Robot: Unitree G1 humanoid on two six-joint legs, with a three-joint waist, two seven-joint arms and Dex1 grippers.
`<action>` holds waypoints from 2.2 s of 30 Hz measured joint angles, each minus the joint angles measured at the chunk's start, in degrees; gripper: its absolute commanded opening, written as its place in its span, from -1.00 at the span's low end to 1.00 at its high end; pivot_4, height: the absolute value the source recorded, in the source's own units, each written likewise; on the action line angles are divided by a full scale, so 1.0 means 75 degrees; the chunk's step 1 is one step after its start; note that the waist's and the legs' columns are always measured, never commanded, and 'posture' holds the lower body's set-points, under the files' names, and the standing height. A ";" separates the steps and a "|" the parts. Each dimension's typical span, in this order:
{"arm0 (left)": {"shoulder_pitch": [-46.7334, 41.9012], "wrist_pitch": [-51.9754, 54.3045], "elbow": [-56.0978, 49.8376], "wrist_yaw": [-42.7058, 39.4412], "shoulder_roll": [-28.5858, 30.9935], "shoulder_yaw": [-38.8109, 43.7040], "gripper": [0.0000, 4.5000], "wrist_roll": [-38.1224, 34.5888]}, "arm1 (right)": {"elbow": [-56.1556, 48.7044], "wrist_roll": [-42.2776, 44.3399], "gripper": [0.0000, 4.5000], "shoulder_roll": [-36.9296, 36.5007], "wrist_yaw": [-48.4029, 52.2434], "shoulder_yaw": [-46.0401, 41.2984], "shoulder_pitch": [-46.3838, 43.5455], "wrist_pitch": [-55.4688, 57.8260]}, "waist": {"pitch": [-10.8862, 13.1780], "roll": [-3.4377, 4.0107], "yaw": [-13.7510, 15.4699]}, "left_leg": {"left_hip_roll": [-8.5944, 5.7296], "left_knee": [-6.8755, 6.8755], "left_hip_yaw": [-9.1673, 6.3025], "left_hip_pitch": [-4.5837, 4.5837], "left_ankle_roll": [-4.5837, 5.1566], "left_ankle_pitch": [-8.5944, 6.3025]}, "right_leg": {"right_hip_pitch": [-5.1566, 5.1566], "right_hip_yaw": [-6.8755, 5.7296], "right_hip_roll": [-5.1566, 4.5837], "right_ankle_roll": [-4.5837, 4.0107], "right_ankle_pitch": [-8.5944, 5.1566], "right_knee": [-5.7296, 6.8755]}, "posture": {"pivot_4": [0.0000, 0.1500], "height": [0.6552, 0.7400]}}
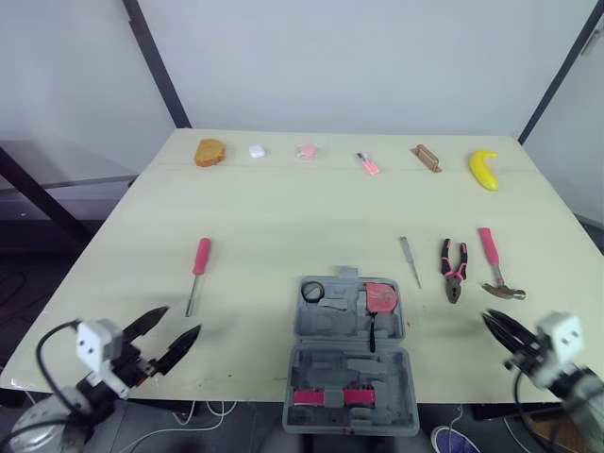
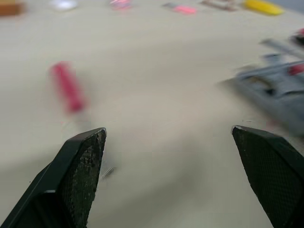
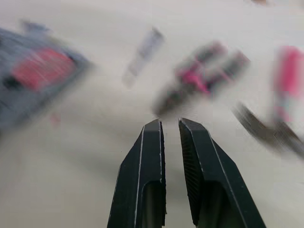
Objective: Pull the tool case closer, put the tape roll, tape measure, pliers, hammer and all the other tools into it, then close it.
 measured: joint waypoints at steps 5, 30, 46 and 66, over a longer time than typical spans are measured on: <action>0.0054 -0.0259 0.0350 0.0296 -0.0034 0.0327 1.00 0.0035 | 0.0549 0.0352 0.92 0.0157 -0.0083 -0.0898 0.0436 -0.0504 | -0.0009 -0.0011 0.0011 | 0.0005 0.0004 0.0002 0.0011 0.0000 0.0001 | 0.0003 0.0006 -0.0002 -0.0031 -0.0017 0.0007 | 1.00 1.00; -0.1154 0.0270 -0.1354 0.0079 0.0405 -0.0613 1.00 0.0014 | -0.1336 0.0128 0.98 0.0477 -0.1896 0.0367 -0.0700 0.1483 | -0.0022 -0.0007 0.0038 | 0.0001 0.0010 -0.0001 0.0006 -0.0004 0.0003 | 0.0002 0.0005 -0.0011 -0.0025 -0.0009 0.0017 | 1.00 1.00; -0.2971 0.1742 -0.3165 -0.1157 0.1385 -0.2874 1.00 0.0003 | -0.0793 -0.1260 0.98 0.1701 -0.4353 0.1843 -0.2697 0.3064 | -0.0014 0.0008 0.0000 | -0.0018 -0.0002 -0.0011 -0.0011 -0.0005 0.0003 | -0.0014 0.0002 0.0020 -0.0003 0.0002 0.0020 | 1.00 1.00; -0.3954 0.2477 -0.4263 -0.1305 0.1455 -0.3825 1.00 0.0014 | 0.2063 -0.1847 0.63 0.2664 -0.5717 0.1659 -0.4408 0.2066 | -0.0011 0.0014 -0.0048 | -0.0016 0.0003 -0.0008 -0.0008 -0.0006 0.0004 | -0.0013 0.0012 0.0027 -0.0001 0.0005 0.0026 | 1.00 1.00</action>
